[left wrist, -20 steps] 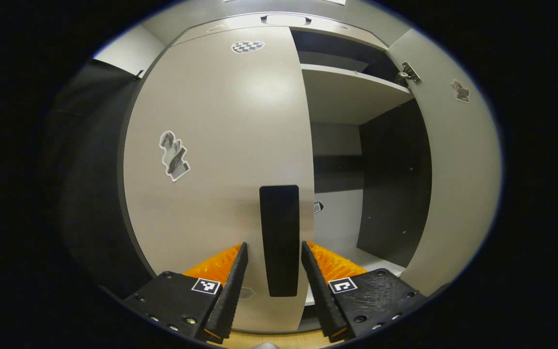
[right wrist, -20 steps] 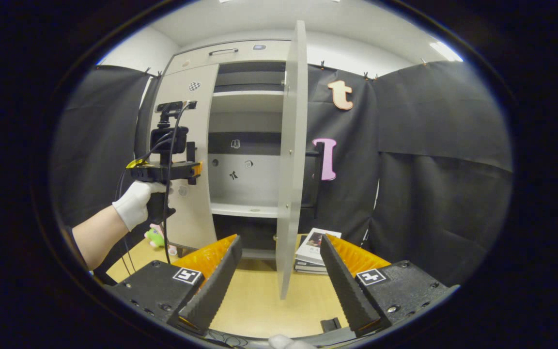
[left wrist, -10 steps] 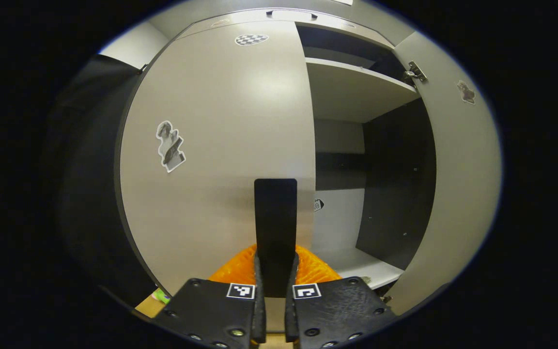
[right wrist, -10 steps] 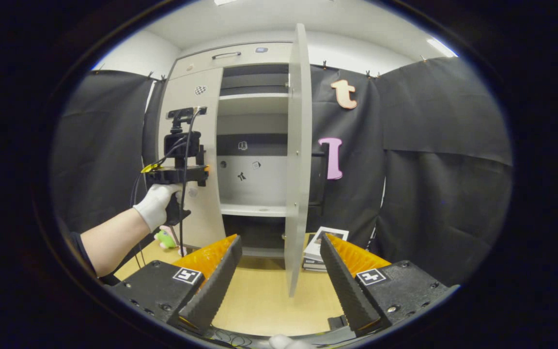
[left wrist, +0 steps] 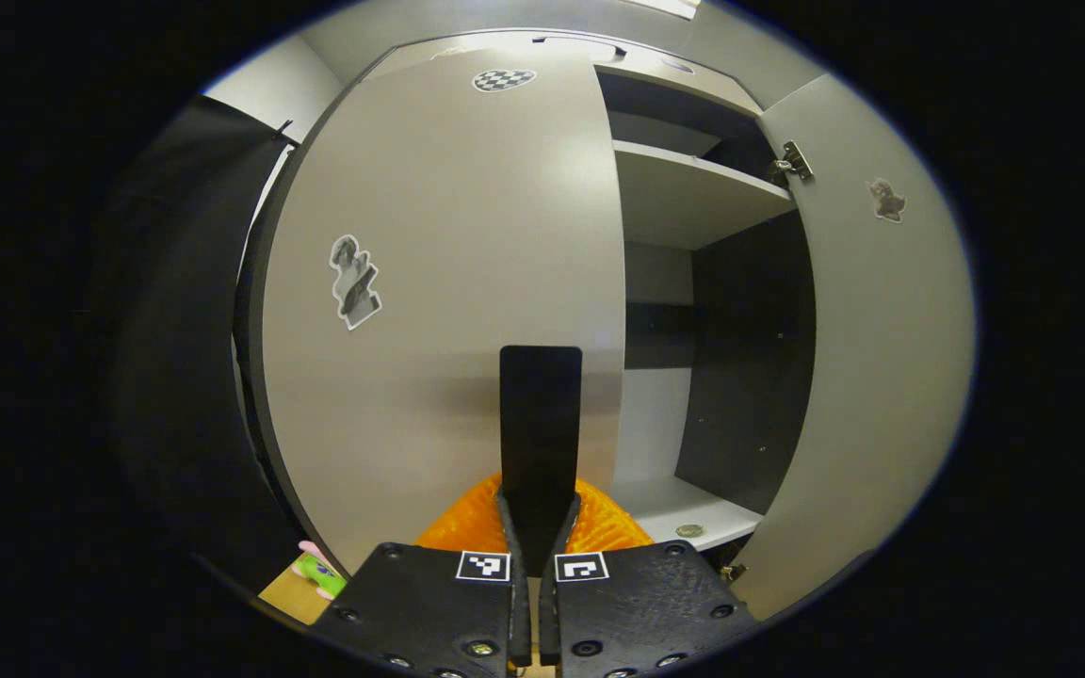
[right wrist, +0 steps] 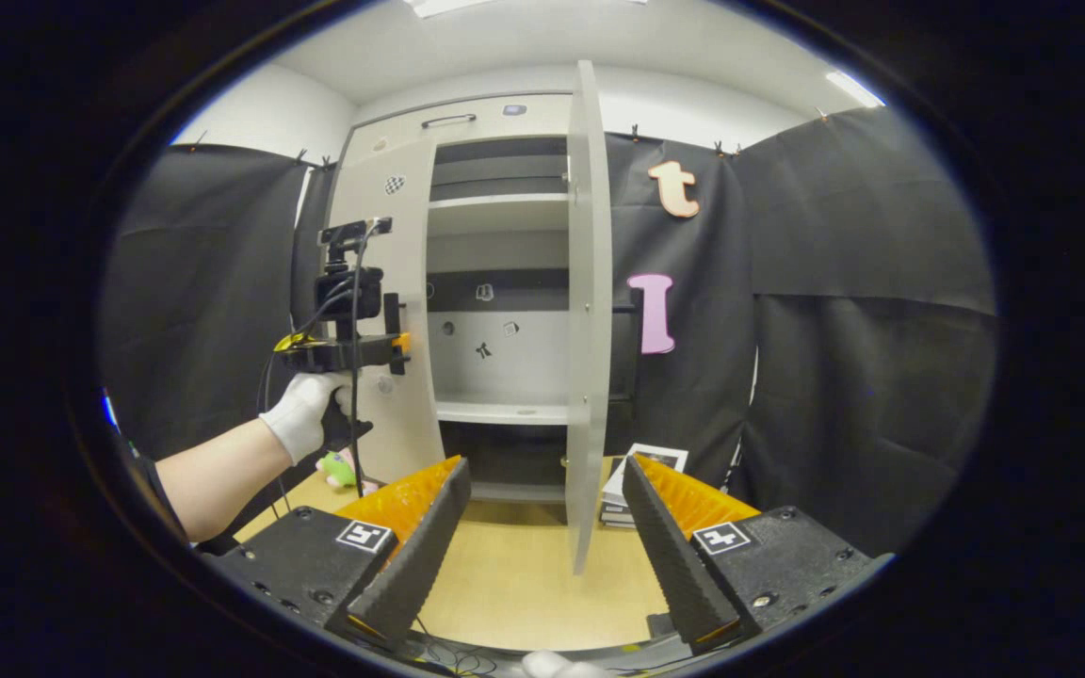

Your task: Open the right door of the double-door shoe cabinet with the right hand, and open the left door with the left hand.

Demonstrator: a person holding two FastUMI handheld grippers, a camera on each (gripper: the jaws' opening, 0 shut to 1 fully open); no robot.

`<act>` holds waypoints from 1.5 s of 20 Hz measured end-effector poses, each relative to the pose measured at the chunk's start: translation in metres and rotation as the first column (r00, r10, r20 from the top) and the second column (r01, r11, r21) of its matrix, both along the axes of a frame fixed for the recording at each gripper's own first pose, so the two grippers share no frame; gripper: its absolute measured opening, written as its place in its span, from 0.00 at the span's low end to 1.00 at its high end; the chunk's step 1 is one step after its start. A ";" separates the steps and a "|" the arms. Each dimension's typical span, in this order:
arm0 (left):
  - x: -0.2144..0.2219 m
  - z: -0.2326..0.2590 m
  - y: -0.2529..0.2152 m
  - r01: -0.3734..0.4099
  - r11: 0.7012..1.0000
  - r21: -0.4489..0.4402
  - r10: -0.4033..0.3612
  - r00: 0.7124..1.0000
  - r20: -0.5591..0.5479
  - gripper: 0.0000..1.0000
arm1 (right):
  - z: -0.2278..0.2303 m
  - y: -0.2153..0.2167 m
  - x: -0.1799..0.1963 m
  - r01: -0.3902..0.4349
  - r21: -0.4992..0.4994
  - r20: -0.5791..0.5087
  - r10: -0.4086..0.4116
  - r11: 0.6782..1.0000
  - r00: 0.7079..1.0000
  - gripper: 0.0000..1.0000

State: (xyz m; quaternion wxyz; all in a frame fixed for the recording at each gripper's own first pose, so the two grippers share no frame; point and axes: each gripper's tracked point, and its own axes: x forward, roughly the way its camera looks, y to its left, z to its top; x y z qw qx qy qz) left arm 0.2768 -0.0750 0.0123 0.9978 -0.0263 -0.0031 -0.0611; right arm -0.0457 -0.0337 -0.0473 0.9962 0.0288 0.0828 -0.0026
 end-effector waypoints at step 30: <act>-0.111 -0.010 0.116 -0.064 0.998 -0.007 0.064 0.997 0.032 0.00 | -0.015 0.097 0.016 -0.226 0.022 -0.033 0.226 0.974 0.973 1.00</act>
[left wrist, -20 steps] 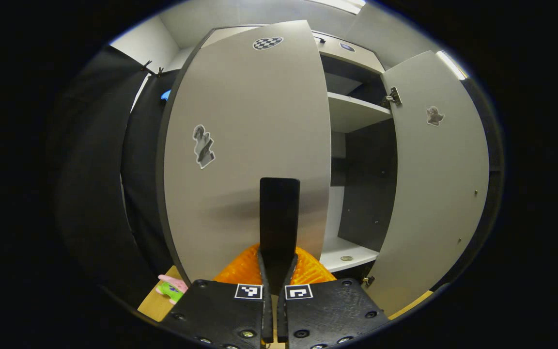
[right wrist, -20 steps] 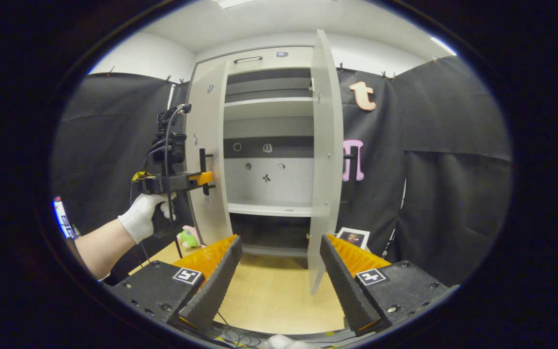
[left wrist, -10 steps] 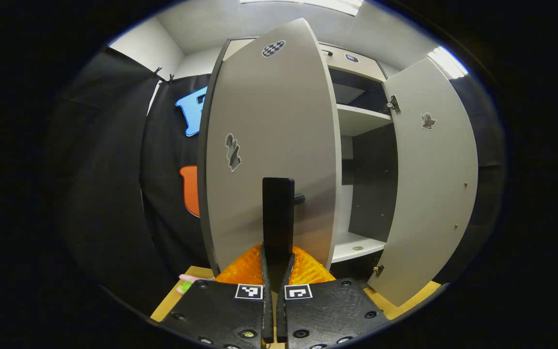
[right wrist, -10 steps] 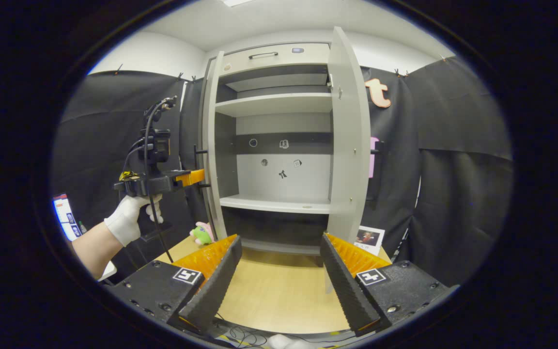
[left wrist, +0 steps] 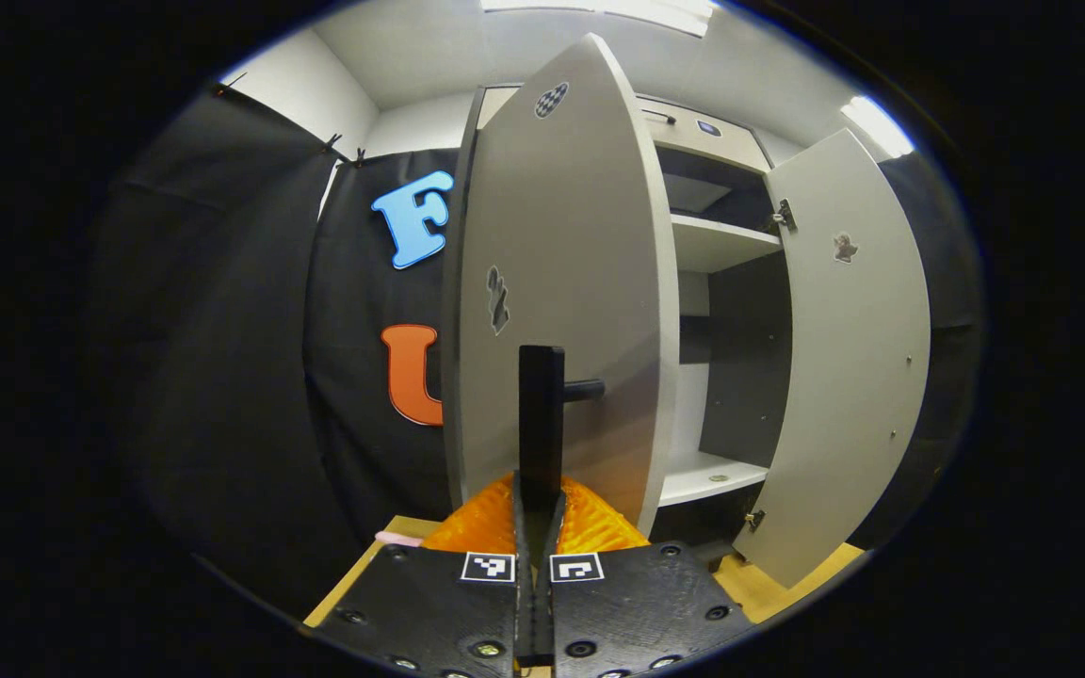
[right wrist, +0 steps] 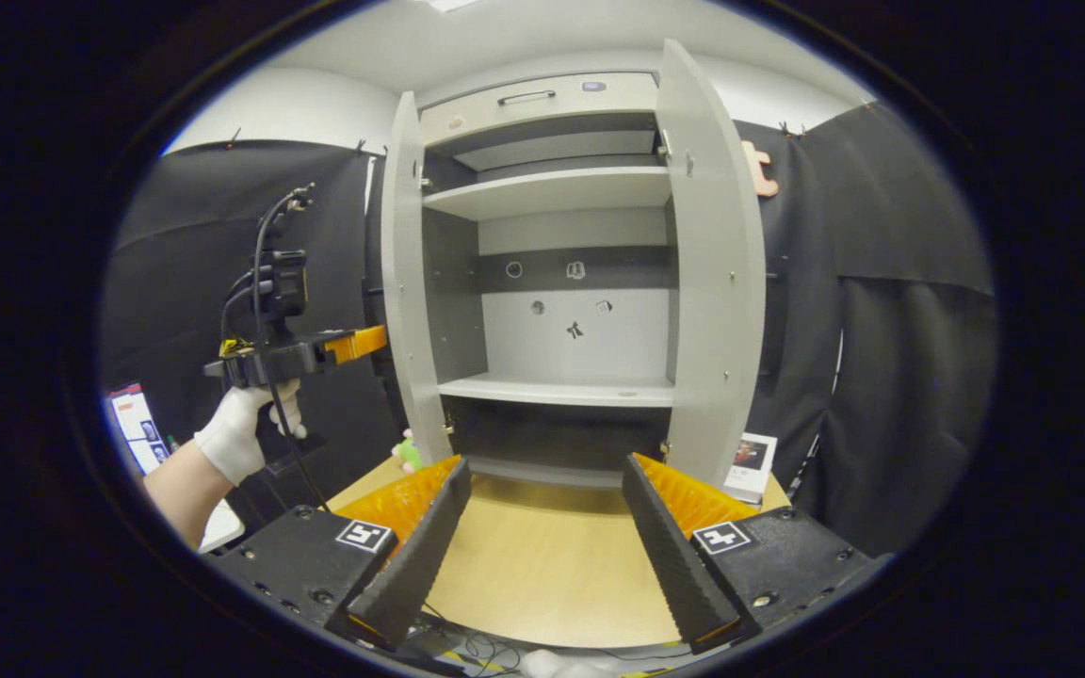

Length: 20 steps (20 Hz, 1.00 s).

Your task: Open the right door of the double-door shoe cabinet with the right hand, and open the left door with the left hand.

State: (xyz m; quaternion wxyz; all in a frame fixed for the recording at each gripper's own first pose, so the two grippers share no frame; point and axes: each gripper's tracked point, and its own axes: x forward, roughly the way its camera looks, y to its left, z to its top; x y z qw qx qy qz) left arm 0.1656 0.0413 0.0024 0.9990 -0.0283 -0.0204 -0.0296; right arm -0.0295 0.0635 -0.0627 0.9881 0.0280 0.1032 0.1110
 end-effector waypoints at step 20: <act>-0.008 -0.001 0.100 -0.011 1.000 -0.022 0.011 1.000 0.011 0.00 | -0.009 0.042 0.009 -0.068 0.006 -0.019 0.068 0.998 0.997 1.00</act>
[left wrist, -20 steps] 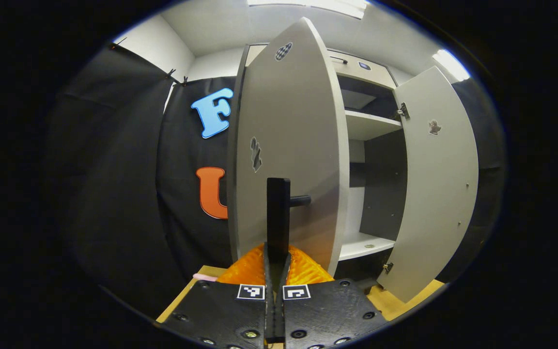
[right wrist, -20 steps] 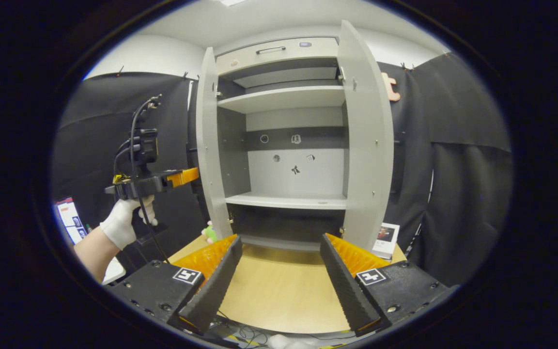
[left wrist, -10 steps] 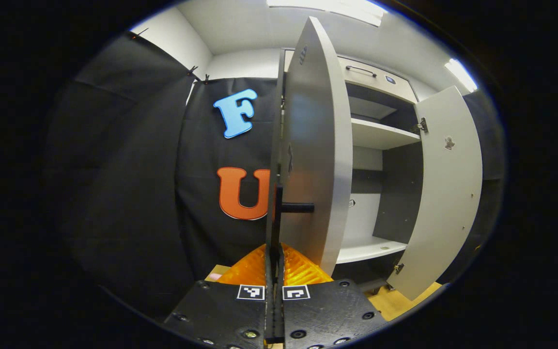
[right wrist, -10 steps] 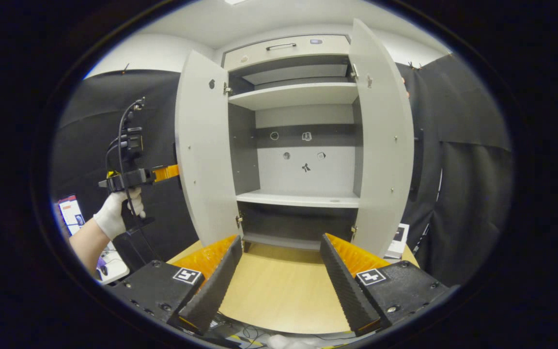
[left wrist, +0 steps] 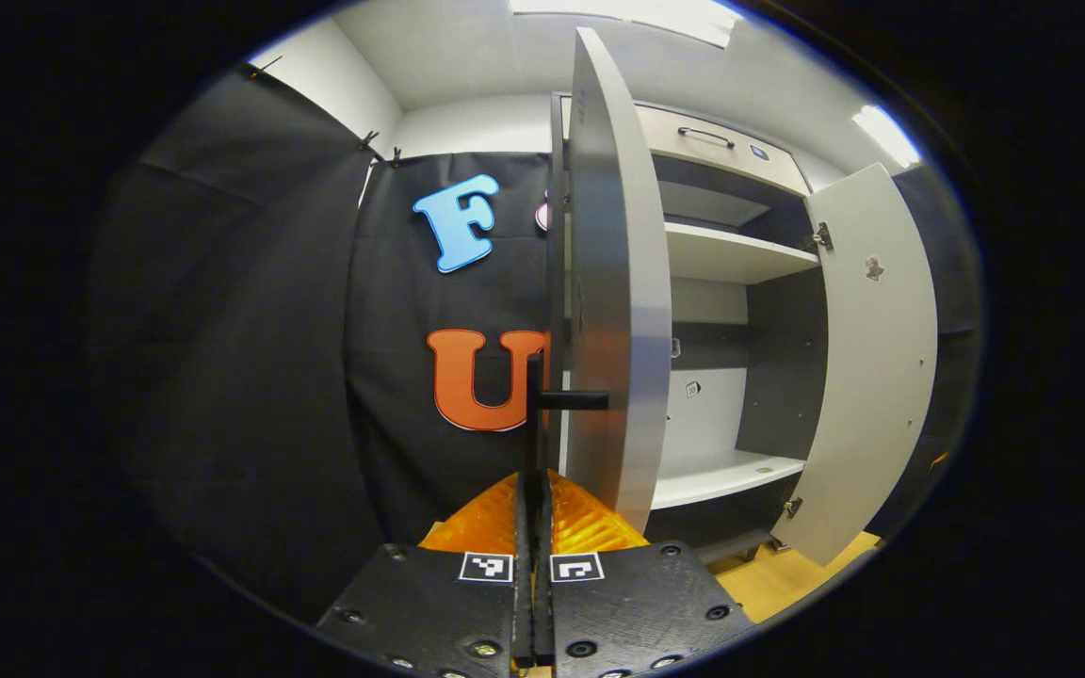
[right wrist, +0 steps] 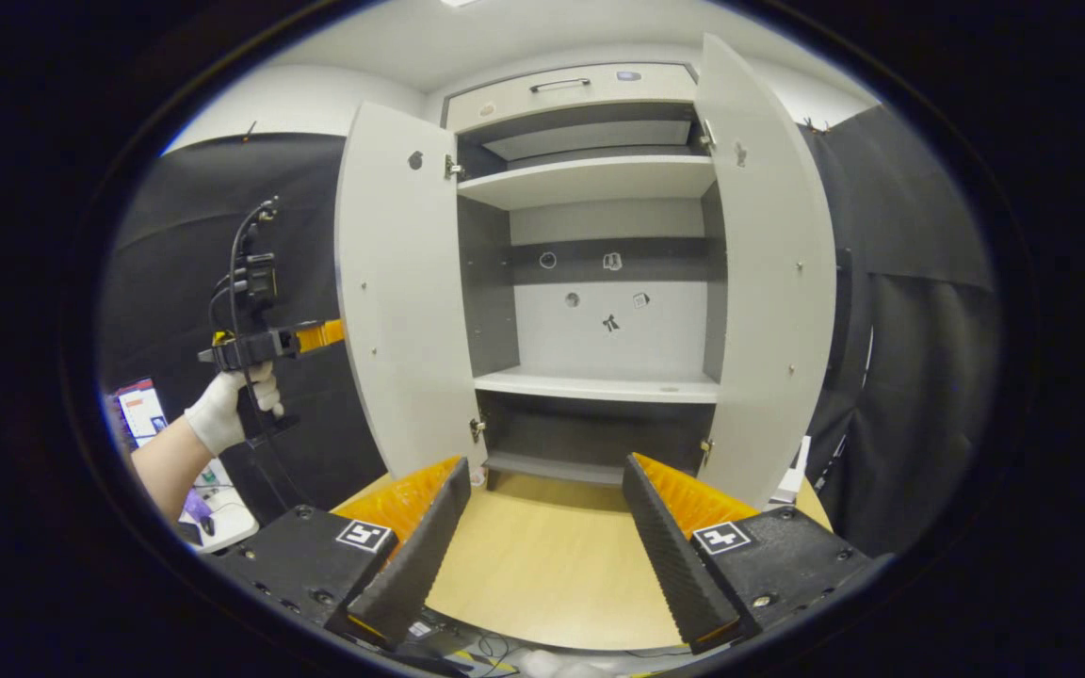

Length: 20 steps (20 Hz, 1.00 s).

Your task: Open the right door of the double-door shoe cabinet with the right hand, and open the left door with the left hand.

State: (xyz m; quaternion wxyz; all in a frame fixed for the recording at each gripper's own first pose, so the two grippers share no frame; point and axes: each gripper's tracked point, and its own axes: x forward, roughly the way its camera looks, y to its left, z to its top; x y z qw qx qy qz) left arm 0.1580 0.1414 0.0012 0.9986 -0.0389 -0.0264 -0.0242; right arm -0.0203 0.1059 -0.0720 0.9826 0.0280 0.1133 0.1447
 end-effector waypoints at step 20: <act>-0.105 -0.051 0.001 -0.211 0.977 0.013 0.211 0.970 -0.124 0.93 | 0.011 -0.020 0.019 0.043 -0.008 0.023 -0.043 0.999 0.999 1.00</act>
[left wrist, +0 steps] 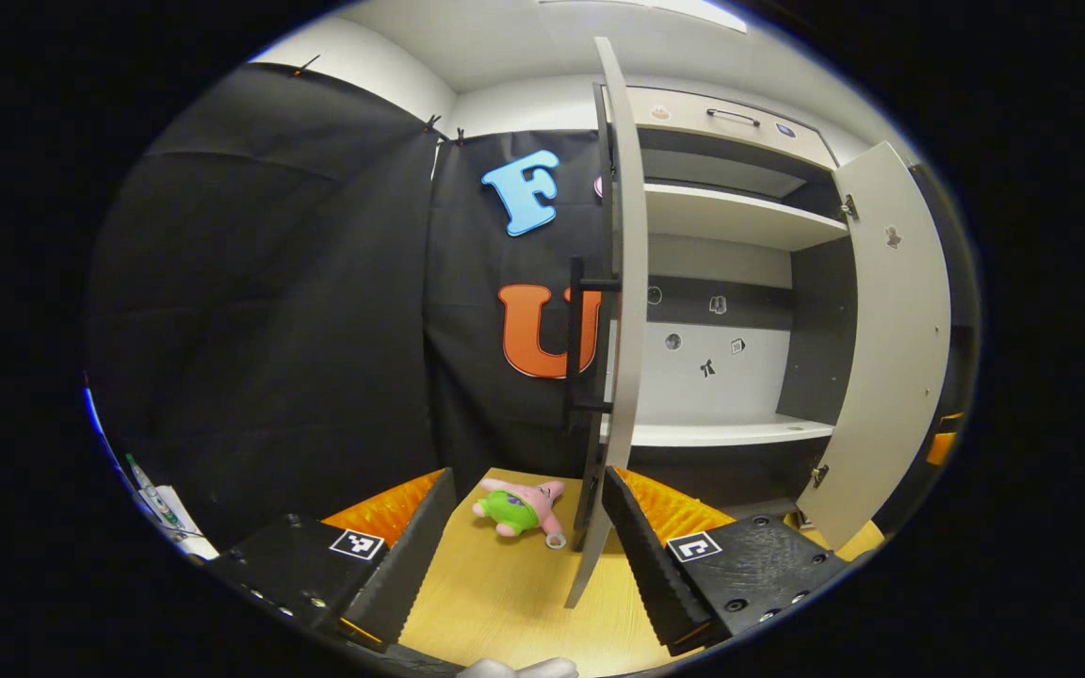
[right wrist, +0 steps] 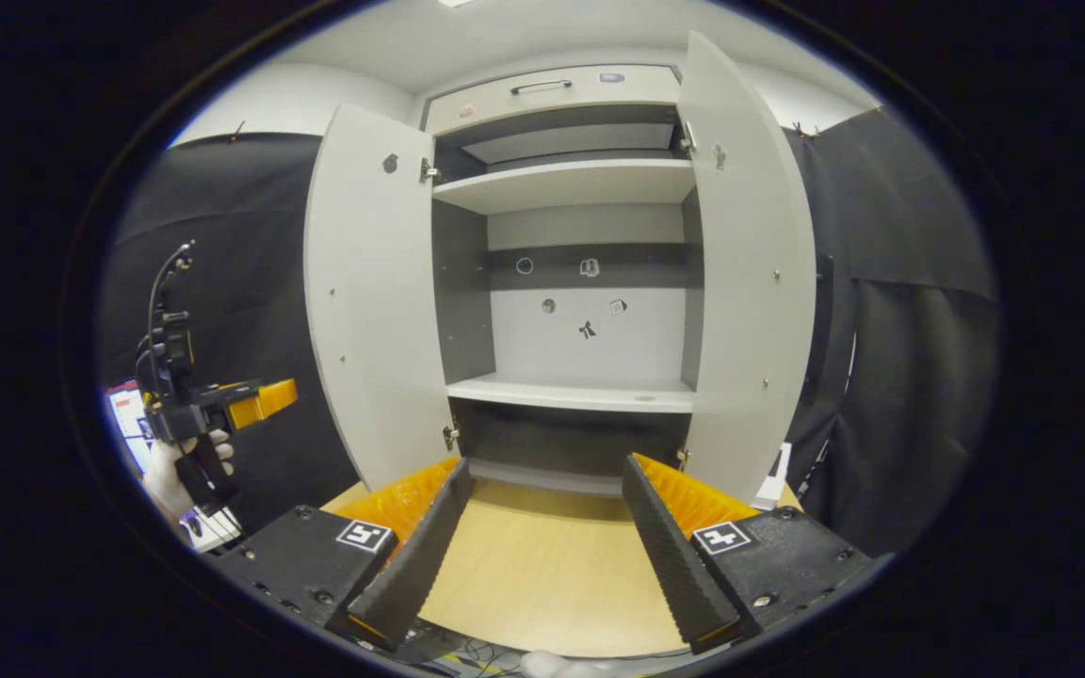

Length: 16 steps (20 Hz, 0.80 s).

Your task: Open the right door of the double-door shoe cabinet with the right hand, and open the left door with the left hand.

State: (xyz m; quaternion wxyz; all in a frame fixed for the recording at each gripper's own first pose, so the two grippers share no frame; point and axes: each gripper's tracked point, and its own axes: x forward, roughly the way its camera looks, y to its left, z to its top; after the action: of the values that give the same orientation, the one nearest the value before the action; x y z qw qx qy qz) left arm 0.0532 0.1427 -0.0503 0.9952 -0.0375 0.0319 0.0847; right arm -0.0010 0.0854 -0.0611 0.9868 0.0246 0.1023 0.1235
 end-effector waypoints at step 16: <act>-0.033 0.075 -0.123 0.149 0.981 0.121 -0.162 0.981 0.106 0.96 | 0.056 -0.054 -0.005 0.175 0.029 0.128 -0.177 0.984 0.976 1.00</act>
State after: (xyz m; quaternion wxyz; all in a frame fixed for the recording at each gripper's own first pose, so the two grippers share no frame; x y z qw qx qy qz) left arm 0.0204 0.0192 0.0251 0.9995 0.0166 -0.0275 0.0060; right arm -0.0059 0.0318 -0.0051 0.9981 0.0343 0.0341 0.0379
